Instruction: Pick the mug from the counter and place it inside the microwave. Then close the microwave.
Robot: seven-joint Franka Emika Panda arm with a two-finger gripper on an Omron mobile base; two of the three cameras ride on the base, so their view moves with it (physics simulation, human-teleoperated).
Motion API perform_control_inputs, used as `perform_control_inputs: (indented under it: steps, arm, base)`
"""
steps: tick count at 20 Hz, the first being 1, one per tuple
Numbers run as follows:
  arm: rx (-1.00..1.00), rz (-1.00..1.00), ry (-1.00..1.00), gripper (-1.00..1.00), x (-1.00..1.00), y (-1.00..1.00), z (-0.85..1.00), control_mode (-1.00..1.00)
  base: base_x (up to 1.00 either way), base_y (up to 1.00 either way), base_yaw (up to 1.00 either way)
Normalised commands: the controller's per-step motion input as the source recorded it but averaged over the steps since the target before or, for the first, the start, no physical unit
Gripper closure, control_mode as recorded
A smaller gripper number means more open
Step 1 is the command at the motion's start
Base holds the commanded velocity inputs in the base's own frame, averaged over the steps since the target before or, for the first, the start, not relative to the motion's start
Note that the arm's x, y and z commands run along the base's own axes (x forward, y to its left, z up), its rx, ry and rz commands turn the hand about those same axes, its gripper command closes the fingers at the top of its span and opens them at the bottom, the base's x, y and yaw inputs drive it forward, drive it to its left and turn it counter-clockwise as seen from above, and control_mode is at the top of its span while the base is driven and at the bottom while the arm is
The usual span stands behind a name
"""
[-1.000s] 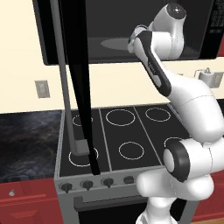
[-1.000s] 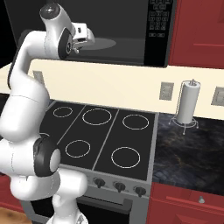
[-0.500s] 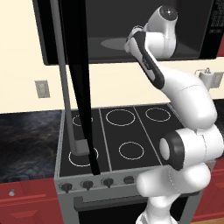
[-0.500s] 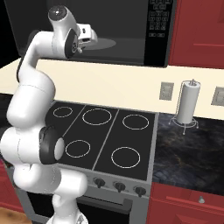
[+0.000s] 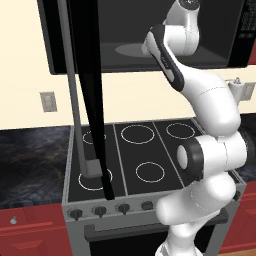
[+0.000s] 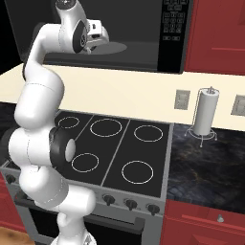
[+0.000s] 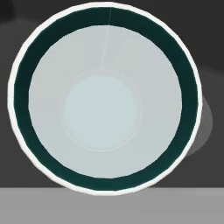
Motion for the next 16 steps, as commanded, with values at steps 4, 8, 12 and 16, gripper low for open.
perform_control_inputs:
  steps: [4, 8, 12, 16]
  arm:
    - [-0.01, 0.0, 0.01, 1.0, 0.26, 0.0, 0.0, -1.0]
    - [-0.02, 0.0, 0.0, 1.0, 0.09, 0.0, -0.11, -1.0]
    - [-0.04, 0.0, 0.0, 1.0, 0.18, 0.0, -0.12, -1.0]
    - [-0.04, 0.0, 0.0, 1.0, 0.13, 0.0, -0.13, -1.0]
  base:
    - [0.0, 0.0, 0.0]
    - [0.0, 0.0, 0.0]
    - [0.0, 0.0, 0.0]
    - [0.0, 0.0, 0.0]
